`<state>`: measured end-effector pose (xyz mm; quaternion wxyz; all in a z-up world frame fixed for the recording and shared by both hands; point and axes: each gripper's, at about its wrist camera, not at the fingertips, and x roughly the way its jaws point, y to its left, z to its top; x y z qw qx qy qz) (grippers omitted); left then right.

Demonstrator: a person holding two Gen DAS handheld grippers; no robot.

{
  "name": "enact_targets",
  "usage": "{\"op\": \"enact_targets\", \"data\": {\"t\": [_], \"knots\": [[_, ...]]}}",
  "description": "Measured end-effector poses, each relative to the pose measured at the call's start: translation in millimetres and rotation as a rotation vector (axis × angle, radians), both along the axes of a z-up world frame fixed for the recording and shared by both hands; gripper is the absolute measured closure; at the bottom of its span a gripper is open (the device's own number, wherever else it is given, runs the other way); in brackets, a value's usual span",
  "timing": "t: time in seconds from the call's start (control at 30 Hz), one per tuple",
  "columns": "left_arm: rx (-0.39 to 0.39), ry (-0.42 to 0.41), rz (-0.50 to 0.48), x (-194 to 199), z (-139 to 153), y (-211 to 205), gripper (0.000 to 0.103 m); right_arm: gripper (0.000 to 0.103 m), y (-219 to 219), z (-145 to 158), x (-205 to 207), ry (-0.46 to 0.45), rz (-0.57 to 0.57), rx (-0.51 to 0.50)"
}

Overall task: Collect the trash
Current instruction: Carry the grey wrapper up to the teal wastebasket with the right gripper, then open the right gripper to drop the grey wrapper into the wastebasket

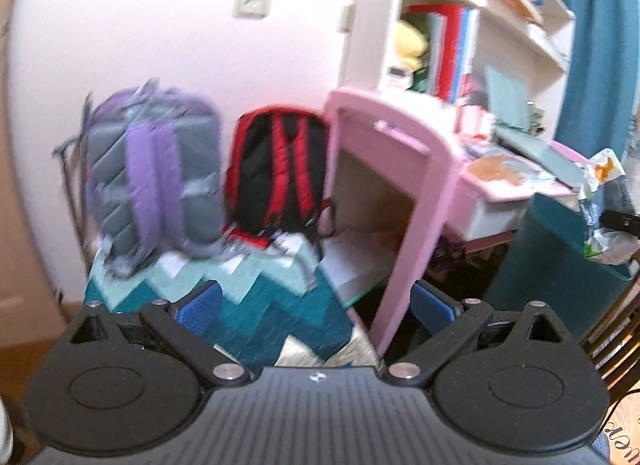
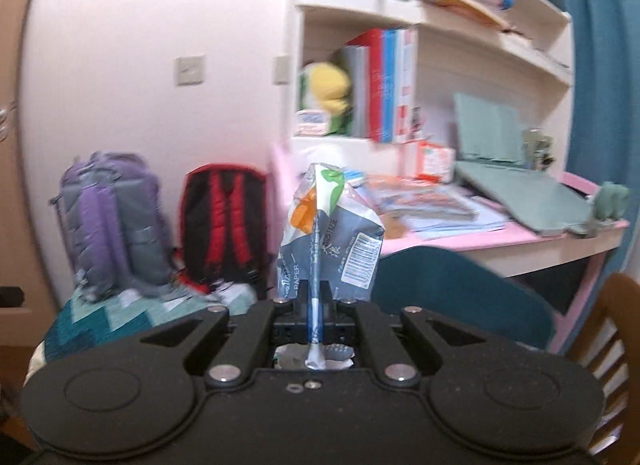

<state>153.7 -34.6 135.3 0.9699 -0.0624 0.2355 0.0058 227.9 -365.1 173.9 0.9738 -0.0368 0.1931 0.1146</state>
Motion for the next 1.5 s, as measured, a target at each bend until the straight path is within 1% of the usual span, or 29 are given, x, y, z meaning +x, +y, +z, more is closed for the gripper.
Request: {"op": "enact_targets", "data": {"t": [0.13,0.2,0.3,0.4,0.47,0.67,0.8,0.9,1.0,1.07,1.1,1.13,1.27,1.3,1.37,1.5], "knots": [[0.034,-0.04,-0.087,19,28,-44,0.002,0.1,-35,3,14,0.007,-0.079,0.011],[0.056,-0.051,-0.135,31,40,-72,0.002,0.1,-52,0,26,0.029,-0.118,0.021],[0.055,-0.061,-0.194,45,51,-108,0.002,0.099,-70,-9,46,0.072,-0.175,0.012],[0.048,-0.056,-0.244,57,54,-140,0.002,0.099,-83,-22,63,0.13,-0.206,0.012],[0.049,-0.04,-0.269,66,53,-162,0.002,0.099,-85,-32,70,0.149,-0.226,0.0],[0.036,0.013,-0.315,86,44,-203,0.002,0.096,-95,-52,81,0.203,-0.236,-0.015],[0.042,0.039,-0.335,105,37,-223,0.002,0.096,-103,-59,84,0.221,-0.243,-0.018],[0.036,0.059,-0.341,121,35,-238,0.002,0.093,-109,-63,86,0.246,-0.256,-0.031],[0.039,0.062,-0.351,131,34,-249,0.002,0.086,-112,-62,85,0.258,-0.251,-0.007],[0.031,0.069,-0.36,134,31,-253,0.002,0.07,-109,-60,84,0.259,-0.239,-0.028],[0.026,0.075,-0.363,136,29,-254,0.002,0.07,-107,-59,83,0.261,-0.231,-0.046],[0.022,0.083,-0.366,137,27,-255,0.002,0.071,-106,-57,81,0.258,-0.231,-0.062],[0.0,0.097,-0.363,144,23,-258,0.002,0.07,-102,-46,64,0.228,-0.211,-0.072],[-0.008,0.097,-0.366,143,23,-257,0.002,0.069,-101,-43,59,0.217,-0.197,-0.071],[-0.013,0.101,-0.381,141,21,-255,0.002,0.062,-98,-37,47,0.192,-0.174,-0.073],[0.004,0.083,-0.384,131,21,-244,0.002,0.059,-87,-32,29,0.159,-0.123,-0.052]]}}
